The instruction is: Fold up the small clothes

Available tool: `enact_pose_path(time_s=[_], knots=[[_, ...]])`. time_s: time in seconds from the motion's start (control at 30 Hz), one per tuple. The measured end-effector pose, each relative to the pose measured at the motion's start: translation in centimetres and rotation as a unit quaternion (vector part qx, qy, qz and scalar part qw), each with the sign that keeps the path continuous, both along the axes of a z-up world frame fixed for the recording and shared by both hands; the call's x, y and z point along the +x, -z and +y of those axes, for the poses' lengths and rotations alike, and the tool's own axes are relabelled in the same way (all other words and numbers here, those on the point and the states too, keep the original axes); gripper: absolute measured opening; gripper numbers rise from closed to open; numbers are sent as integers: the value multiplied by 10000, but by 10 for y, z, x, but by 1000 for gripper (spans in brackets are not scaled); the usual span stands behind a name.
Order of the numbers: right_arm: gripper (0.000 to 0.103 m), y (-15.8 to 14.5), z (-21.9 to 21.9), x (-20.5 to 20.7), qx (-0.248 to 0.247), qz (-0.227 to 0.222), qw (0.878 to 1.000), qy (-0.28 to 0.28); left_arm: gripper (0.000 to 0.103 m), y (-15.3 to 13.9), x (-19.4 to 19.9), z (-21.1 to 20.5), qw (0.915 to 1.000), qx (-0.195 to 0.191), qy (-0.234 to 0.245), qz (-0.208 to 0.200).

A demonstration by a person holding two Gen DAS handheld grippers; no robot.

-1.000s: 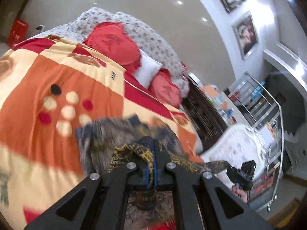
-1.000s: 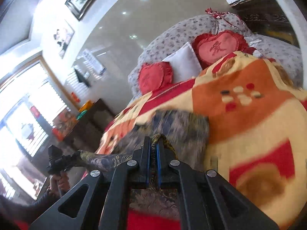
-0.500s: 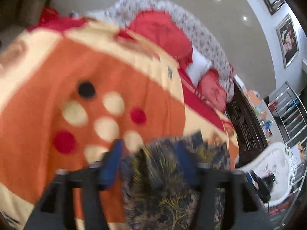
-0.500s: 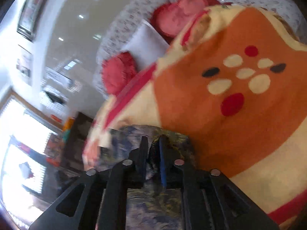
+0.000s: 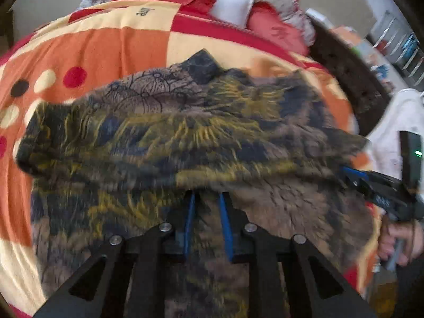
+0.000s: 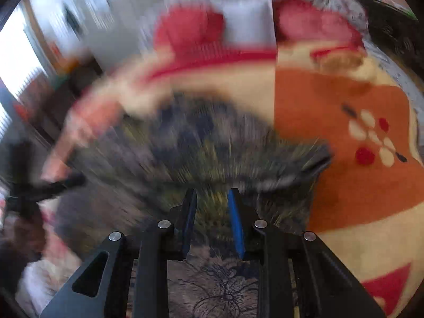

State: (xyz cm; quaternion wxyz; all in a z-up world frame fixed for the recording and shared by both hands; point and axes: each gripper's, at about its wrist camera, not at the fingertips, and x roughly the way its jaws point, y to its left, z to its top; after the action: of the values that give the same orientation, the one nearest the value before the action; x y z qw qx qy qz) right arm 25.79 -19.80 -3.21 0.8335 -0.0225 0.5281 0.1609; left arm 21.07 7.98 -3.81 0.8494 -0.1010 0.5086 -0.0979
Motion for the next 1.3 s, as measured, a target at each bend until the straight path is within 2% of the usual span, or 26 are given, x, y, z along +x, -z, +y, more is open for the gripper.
enact_pose_path(time_s=[0.1,0.13,0.17,0.2,0.23,0.27,0.3,0.37,0.4,0.47,0.57,0.67,0.77,0.83,0.93,0.97,1.0,1.1,1.17,1.23,1.3], knots=[[13,1,10,14,-178,-76,9997,129,20,-13,30,8,9988,287,-368,-131],[13,-3,11,23,-143,-46,9997,177,20,-25,47,17,9976,330,-533,-300],[13,-13,12,35,-3,-153,9996,242,20,-37,56,26,9952,446,-703,-517],[13,-29,9,41,205,-609,9975,304,22,-45,60,33,9926,552,-856,-654],[13,-42,4,40,286,-1042,9935,365,27,-58,64,45,9864,742,-1207,-835],[13,-56,-2,38,380,-1458,9874,486,39,-67,64,55,9825,750,-1423,-942],[13,-64,-9,37,473,-1614,9840,594,51,-77,59,70,9803,461,-1587,-1080],[13,-70,-25,31,644,-1623,9820,725,57,-81,47,85,9796,40,-1592,-1229],[13,-70,-32,24,685,-1643,9814,720,57,-79,39,88,9798,-43,-1538,-1278],[13,-66,-45,11,635,-1731,9800,750,57,-72,33,82,9819,-20,-1416,-1259],[13,-49,-59,6,628,-1664,9776,1127,57,-52,37,63,9871,-4,-1162,-1101],[13,-27,-61,5,808,-1369,9796,1227,60,-31,43,47,9879,60,-1227,-949],[13,-23,-46,15,793,-1310,9825,1055,68,-18,51,42,9841,172,-1417,-1053],[13,-18,-31,32,435,-1201,9845,1204,69,-8,56,46,9811,310,-1517,-1164],[13,4,-27,68,313,-649,9857,1520,69,8,51,58,9805,316,-1485,-1252],[14,7,-30,74,260,-676,9831,1680,69,14,46,66,9798,226,-1549,-1246],[23,12,-34,82,221,-674,9809,1811,69,16,41,76,9780,-39,-1653,-1271],[24,27,-49,85,665,-819,9731,2047,68,18,33,93,9712,-325,-1948,-1336],[24,29,-41,78,397,-1126,9729,1979,69,18,35,90,9709,-231,-1980,-1329],[24,31,-43,79,459,-1144,9724,1979,71,18,39,84,9728,-59,-1943,-1259],[24,32,-44,77,465,-1186,9725,1950,77,19,44,82,9744,-50,-1893,-1208]])
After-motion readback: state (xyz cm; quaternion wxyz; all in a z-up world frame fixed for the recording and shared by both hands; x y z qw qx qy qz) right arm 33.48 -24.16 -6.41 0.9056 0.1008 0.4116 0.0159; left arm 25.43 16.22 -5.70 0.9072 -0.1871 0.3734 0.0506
